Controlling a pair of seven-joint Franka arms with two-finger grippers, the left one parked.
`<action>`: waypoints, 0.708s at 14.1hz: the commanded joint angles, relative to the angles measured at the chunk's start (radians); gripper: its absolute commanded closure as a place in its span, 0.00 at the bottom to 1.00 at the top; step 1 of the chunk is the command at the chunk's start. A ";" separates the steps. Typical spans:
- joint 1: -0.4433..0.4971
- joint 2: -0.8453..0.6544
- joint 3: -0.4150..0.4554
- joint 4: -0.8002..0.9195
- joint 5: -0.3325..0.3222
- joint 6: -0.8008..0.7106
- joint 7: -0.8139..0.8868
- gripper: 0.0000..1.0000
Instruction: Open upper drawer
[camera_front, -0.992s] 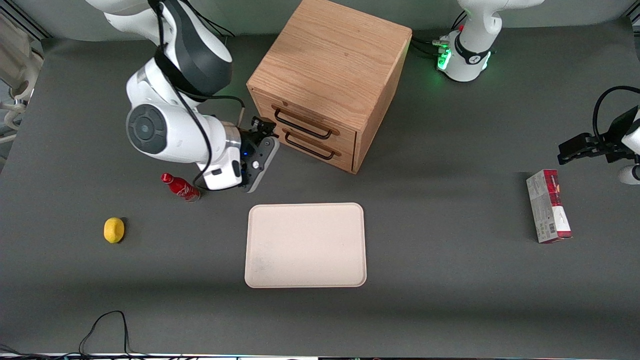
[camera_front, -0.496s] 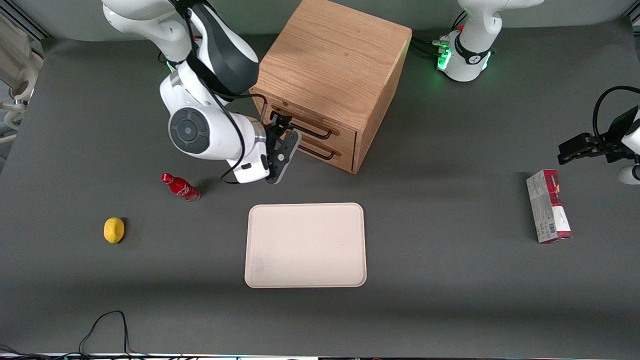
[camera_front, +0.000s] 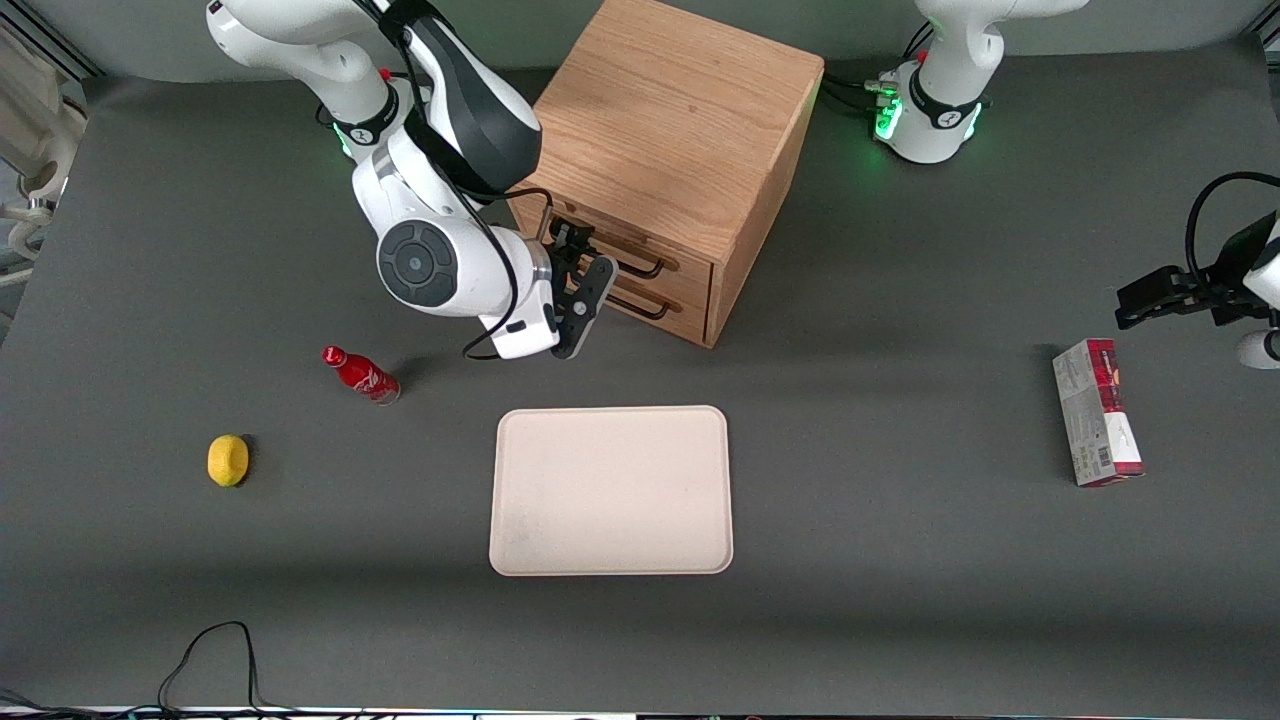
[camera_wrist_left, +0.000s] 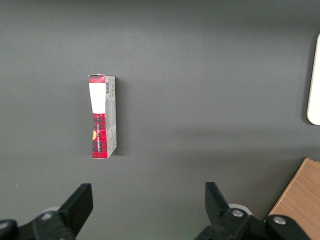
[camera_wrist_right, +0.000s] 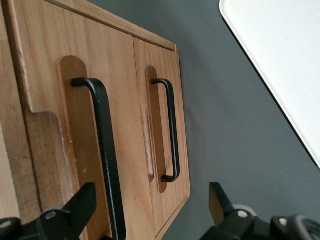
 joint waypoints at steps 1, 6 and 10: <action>0.032 -0.024 -0.016 -0.037 0.017 0.020 -0.005 0.00; 0.048 -0.028 -0.016 -0.062 0.015 0.031 -0.005 0.00; 0.053 -0.033 -0.016 -0.080 0.015 0.045 -0.005 0.00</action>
